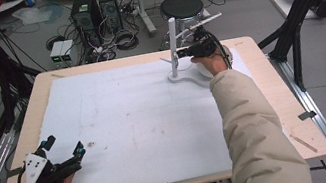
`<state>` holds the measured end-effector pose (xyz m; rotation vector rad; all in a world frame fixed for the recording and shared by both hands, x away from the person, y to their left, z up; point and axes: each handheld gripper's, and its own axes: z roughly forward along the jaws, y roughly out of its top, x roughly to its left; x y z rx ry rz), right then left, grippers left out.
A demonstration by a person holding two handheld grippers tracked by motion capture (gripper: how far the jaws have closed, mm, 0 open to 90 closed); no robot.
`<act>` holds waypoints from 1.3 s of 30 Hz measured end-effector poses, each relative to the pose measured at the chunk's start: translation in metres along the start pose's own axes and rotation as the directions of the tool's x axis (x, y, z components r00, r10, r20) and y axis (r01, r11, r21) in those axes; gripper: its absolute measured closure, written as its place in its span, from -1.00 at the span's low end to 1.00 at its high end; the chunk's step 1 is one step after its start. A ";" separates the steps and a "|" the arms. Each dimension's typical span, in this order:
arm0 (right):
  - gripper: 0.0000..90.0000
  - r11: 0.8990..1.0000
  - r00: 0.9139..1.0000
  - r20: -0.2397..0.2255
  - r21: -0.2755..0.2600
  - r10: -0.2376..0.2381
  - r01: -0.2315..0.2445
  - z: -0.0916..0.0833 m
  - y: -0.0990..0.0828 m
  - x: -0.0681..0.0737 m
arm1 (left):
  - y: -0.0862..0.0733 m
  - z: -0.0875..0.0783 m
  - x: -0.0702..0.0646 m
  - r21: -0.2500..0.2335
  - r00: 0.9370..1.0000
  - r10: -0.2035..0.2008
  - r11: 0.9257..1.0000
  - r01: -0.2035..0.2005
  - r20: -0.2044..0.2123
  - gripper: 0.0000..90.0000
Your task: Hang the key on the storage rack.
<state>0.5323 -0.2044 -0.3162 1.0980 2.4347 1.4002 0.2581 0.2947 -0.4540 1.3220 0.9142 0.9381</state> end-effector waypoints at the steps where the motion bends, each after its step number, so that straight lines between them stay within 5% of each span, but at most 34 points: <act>1: 0.97 1.000 1.000 -0.001 -0.001 0.003 -0.003 0.001 0.000 0.000 | 0.000 0.000 0.000 0.002 1.000 0.001 1.000 -0.001 0.000 -0.93; 14: 0.92 1.000 1.000 0.014 -0.006 -0.012 0.012 0.005 -0.004 -0.001 | 0.000 0.000 0.000 -0.001 1.000 0.001 1.000 -0.001 0.000 -0.93; 24: 0.65 1.000 1.000 0.015 -0.015 -0.020 0.020 -0.007 -0.004 0.005 | 0.000 0.000 0.000 0.003 1.000 0.002 1.000 -0.002 0.000 -0.93; 27: 0.44 0.999 0.999 0.009 -0.003 -0.042 0.043 -0.018 -0.003 0.013 | 0.000 0.000 0.000 0.006 1.000 0.000 1.000 0.000 0.000 -0.93; 35: -0.59 0.997 0.997 0.012 -0.027 -0.076 0.076 -0.057 -0.001 0.035 | 0.000 0.002 0.000 0.011 1.000 0.000 1.000 0.000 0.002 -0.93; 39: -0.81 0.983 0.994 -0.015 -0.146 -0.112 0.109 -0.077 -0.015 0.046 | 0.001 0.002 0.001 0.018 1.000 -0.006 1.000 0.006 0.007 -0.93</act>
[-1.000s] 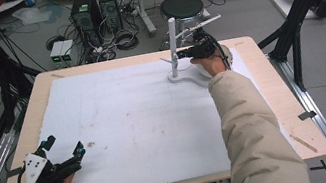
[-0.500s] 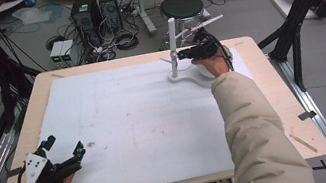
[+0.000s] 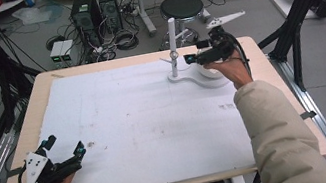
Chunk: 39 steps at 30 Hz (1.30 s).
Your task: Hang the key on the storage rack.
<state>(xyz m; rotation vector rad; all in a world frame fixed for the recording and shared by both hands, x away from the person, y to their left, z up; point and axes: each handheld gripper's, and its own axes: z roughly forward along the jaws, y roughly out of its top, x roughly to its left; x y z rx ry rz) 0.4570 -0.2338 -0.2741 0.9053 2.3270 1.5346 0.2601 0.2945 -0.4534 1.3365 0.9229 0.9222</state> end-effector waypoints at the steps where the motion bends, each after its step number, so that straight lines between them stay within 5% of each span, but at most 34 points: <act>1: -0.88 0.999 1.000 0.001 -0.029 -0.014 0.014 -0.006 -0.005 0.003 | 0.000 0.000 0.000 0.001 1.000 0.000 1.000 0.000 0.001 -0.93; 7: -0.99 0.987 0.998 0.032 -0.154 -0.050 0.054 -0.037 -0.038 0.010 | 0.000 0.001 0.000 0.013 1.000 -0.001 1.000 0.001 0.002 -0.93; 12: -0.99 0.964 0.996 0.052 -0.254 -0.071 0.082 -0.061 -0.073 0.019 | 0.001 0.002 0.001 0.019 1.000 -0.001 1.000 0.001 0.003 -0.93; 16: -0.99 0.952 0.997 0.050 -0.297 -0.065 0.077 -0.069 -0.104 0.027 | 0.001 0.002 0.000 0.018 1.000 0.002 1.000 -0.002 0.004 -0.93; 20: -0.99 0.930 0.991 0.104 -0.351 -0.080 0.112 -0.070 -0.142 0.035 | 0.000 0.001 0.000 0.012 1.000 0.003 1.000 -0.003 0.006 -0.93; 25: -0.99 0.926 0.987 0.161 -0.367 -0.032 0.090 -0.065 -0.185 0.039 | 0.000 0.001 0.000 0.014 1.000 0.004 1.000 -0.004 0.008 -0.93; 31: -0.99 0.918 0.978 0.209 -0.384 -0.020 0.101 -0.062 -0.206 0.042 | 0.000 0.001 0.000 0.009 1.000 0.002 1.000 -0.002 0.006 -0.93; 39: -0.99 0.932 0.978 0.207 -0.355 0.006 0.069 -0.055 -0.227 0.041 | 0.000 0.000 0.000 0.001 1.000 0.006 1.000 -0.006 0.008 -0.93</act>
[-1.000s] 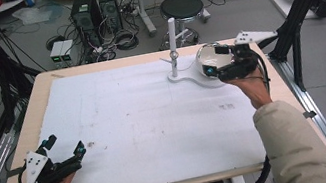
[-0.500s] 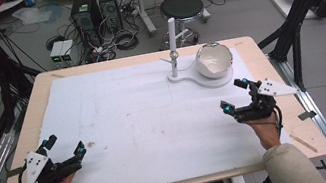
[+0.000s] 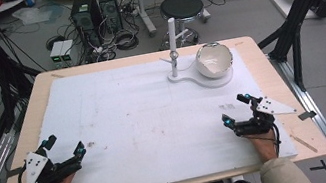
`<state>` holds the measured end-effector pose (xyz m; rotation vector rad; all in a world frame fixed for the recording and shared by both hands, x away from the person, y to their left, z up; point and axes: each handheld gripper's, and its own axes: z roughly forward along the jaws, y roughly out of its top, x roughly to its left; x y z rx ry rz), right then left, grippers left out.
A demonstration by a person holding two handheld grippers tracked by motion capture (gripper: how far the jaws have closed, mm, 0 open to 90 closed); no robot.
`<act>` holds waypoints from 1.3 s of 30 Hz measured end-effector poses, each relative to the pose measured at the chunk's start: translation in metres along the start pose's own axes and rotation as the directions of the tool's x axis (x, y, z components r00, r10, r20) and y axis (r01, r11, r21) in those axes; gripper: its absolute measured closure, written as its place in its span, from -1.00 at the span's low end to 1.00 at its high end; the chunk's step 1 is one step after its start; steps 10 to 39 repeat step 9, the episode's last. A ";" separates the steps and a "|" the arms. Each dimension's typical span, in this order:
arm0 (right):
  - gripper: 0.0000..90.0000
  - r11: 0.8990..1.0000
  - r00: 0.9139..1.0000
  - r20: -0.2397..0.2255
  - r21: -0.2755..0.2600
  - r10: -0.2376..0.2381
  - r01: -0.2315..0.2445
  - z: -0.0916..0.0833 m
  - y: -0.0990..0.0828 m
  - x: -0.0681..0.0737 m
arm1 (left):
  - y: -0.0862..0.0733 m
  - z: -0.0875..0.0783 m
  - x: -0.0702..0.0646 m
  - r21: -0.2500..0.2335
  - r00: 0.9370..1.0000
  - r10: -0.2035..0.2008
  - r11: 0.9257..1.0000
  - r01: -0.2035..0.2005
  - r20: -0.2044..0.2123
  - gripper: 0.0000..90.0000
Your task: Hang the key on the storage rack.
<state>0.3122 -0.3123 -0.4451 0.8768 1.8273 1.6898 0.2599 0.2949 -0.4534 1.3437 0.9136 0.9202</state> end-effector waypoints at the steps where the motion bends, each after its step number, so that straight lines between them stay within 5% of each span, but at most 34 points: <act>1: -0.99 1.000 1.000 -0.002 0.000 -0.003 0.003 0.000 -0.004 -0.001 | 0.000 0.000 0.000 0.000 1.000 -0.002 1.000 0.002 -0.001 -0.93; 6: -0.99 0.999 0.999 0.021 -0.026 0.024 -0.023 -0.003 -0.006 -0.001 | 0.000 0.000 0.000 0.000 1.000 -0.005 1.000 0.005 -0.002 -0.93; 9: -0.99 1.000 0.999 0.044 -0.025 -0.009 0.011 -0.002 -0.006 0.002 | 0.000 0.000 0.000 -0.002 1.000 0.000 1.000 0.000 -0.003 -0.93; 39: -0.99 1.000 0.999 0.044 -0.025 -0.009 0.011 -0.002 -0.006 0.002 | 0.000 0.000 0.000 -0.002 1.000 0.000 1.000 0.000 -0.003 -0.93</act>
